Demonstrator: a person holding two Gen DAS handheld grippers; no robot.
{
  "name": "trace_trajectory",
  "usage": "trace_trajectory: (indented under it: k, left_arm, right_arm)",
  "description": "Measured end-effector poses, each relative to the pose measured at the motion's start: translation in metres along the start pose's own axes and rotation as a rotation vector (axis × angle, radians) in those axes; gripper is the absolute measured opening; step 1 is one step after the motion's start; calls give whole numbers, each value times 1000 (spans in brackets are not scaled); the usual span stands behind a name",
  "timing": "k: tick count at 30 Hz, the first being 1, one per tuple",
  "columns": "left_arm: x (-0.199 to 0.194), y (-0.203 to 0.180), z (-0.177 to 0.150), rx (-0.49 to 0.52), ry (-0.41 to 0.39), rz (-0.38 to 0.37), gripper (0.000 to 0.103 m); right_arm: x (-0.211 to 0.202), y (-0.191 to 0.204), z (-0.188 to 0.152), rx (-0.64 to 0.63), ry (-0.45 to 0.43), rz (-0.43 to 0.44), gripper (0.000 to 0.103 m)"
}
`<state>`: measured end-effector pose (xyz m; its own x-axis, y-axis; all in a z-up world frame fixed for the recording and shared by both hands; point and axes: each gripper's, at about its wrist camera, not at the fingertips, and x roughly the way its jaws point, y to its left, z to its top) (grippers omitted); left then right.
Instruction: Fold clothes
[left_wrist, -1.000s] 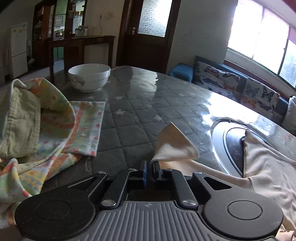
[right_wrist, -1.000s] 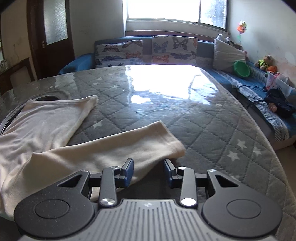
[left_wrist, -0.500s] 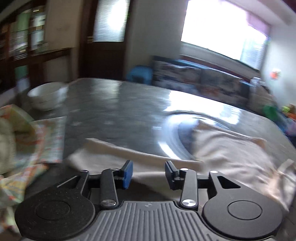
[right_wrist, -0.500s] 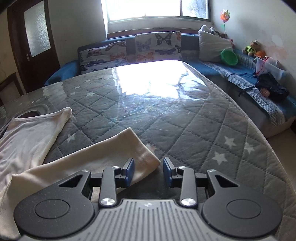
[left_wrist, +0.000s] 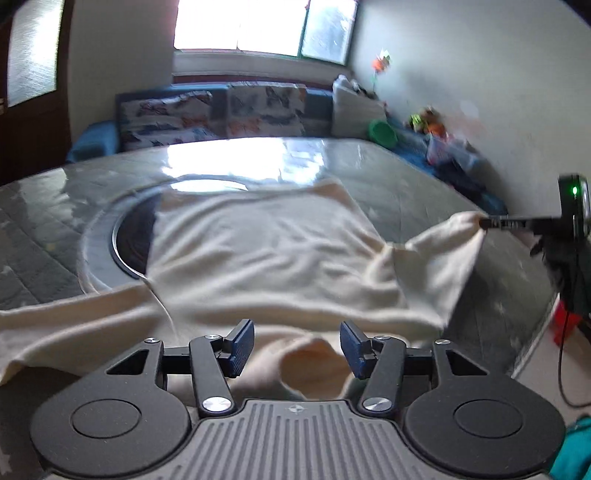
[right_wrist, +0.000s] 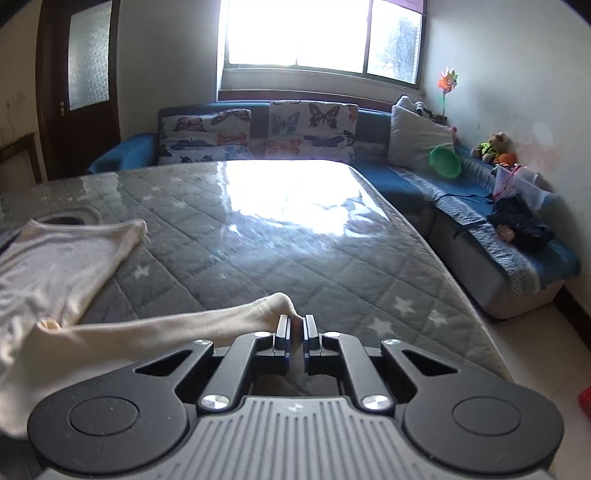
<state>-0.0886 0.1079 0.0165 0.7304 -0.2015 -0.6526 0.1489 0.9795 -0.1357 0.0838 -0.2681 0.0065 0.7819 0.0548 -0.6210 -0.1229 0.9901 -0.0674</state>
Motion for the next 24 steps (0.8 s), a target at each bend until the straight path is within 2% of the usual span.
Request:
trace_trajectory:
  k: [2,3,5,7,11,16,19,24]
  left_arm:
    - [3,-1,-5,3,23,-3,50]
    - [4,0,-7,0,31,-3,44]
    - [4,2,-13,-3,45,-3,20]
    - [3,2,-18,2,52,-5,9]
    - [-6,0,-24,26,53,-20,4]
    - [-10,0,-30,62,71,-29,6]
    - [-16,-1,-25,72,45,-43,8]
    - [-14,-8,-6,78,-12,-66,14]
  right_arm:
    - [4,-2,-8,0,24,-10,5]
    - [6,-2,-12,-1,36,-12,5]
    - [10,-4,-20,-2,64,-21,5]
    - [10,-4,-24,-8,65,-24,6]
    - [6,-3,-24,-31,79,-39,6]
    - [-1,-5,-28,-57,107,-58,7]
    - [-6,-7,-30,-64,117,-65,7]
    - [-15,-12,-34,-58,128,-78,19]
